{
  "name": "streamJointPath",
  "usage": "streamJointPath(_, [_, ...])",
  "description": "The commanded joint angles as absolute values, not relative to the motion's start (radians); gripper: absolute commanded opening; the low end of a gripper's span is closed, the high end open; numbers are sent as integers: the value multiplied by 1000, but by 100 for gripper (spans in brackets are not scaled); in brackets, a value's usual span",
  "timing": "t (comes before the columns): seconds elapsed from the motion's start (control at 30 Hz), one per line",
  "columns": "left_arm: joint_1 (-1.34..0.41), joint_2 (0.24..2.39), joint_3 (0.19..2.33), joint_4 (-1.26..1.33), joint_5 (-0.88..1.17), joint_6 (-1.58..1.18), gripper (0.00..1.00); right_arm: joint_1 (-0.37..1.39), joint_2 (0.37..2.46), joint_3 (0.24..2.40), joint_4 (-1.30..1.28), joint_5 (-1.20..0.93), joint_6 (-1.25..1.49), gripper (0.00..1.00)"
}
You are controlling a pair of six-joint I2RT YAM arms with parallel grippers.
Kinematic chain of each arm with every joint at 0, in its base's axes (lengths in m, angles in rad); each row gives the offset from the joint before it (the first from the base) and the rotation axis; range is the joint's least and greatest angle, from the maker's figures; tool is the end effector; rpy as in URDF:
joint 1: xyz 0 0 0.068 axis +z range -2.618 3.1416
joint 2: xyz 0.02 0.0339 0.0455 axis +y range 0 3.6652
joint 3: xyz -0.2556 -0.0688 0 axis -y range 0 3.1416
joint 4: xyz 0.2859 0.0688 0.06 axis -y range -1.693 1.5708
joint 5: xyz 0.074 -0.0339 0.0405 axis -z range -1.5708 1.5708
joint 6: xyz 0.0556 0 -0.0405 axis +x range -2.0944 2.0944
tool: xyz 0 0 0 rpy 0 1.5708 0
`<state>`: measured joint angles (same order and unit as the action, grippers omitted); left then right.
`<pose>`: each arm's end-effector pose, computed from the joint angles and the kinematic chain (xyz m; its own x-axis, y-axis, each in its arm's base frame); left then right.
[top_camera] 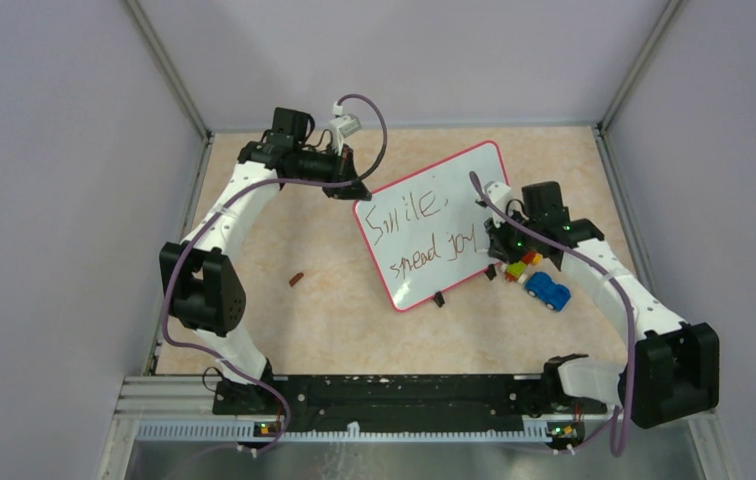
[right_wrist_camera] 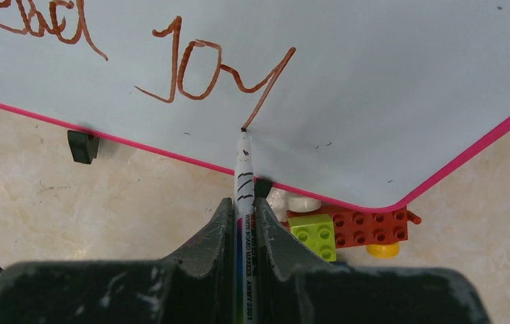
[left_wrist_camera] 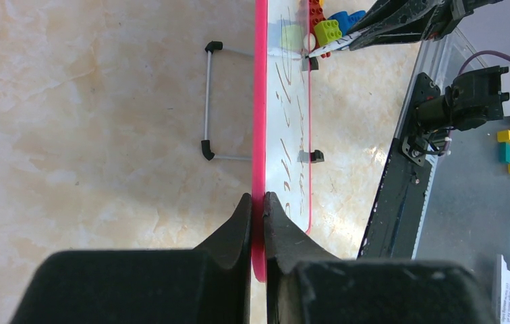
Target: Write a sentence on the whiteboard
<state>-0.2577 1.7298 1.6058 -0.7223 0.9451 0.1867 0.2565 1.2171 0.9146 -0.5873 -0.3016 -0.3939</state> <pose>0.3968 -0.1512 0.3103 -0.5874 0.2672 -0.7639 0.7915 0.3865 -0.4734 0.2882 0.0927 0.2266 -0.5316 -0.5183 -0.6699 -0.6792 0.7334 -0.0285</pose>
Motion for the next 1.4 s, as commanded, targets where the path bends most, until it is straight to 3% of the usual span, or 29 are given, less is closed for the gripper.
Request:
streamJointPath(0.0, [-290, 1761, 1568, -794, 929, 205, 0, 260, 1194, 908, -560, -328, -395, 0])
streamJointPath(0.4, [-290, 1752, 1565, -796, 918, 210, 0, 358, 1205, 987, -564, -338, -344, 0])
streamJointPath(0.77, [-289, 1752, 1567, -795, 925, 212, 0, 221, 1161, 954, -623, -321, -430, 0])
streamJointPath(1.37, [-289, 1752, 1570, -799, 918, 217, 0, 215, 1206, 969, -597, -297, -433, 0])
